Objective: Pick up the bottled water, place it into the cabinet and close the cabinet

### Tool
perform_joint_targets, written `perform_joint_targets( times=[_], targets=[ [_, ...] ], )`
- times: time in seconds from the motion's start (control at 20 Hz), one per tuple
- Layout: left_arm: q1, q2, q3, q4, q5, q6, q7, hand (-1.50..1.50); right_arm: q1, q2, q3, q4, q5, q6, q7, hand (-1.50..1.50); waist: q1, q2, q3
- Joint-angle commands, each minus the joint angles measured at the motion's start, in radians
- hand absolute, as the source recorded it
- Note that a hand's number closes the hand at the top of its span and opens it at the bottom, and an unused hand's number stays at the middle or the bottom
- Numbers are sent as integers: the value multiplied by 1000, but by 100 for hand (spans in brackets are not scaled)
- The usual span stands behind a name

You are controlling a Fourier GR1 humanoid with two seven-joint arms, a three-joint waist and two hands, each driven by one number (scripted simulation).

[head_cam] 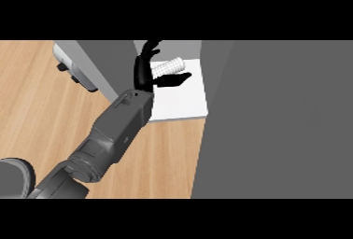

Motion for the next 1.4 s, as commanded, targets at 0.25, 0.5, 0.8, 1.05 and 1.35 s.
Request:
perform_joint_targets(
  times=[0.25, 0.5, 0.8, 1.05, 1.35],
  targets=[
    [-13, 1, 26, 46, -10, -60, -53, -150, 48, -14, -1, -88, -30, 17, 17, -150, -3, 1, 0],
    [-47, 8, 36, 30, -14, -141, -40, -150, 42, -6, -31, -67, -43, 22, 8, -150, 10, -1, 0],
    [-36, -2, 40, -66, 10, -361, -69, -150, 21, 18, 0, -65, -4, 5, 29, -150, 15, -8, -1],
    [-3, -2, 38, -122, 42, -420, -52, -150, 69, -22, -62, -80, -28, 35, 10, -150, 31, -17, 1],
    [84, -2, -26, -318, 127, -393, 20, -150, 17, 21, -26, -80, 25, -1, 63, -150, 57, -27, 0]
  ],
)
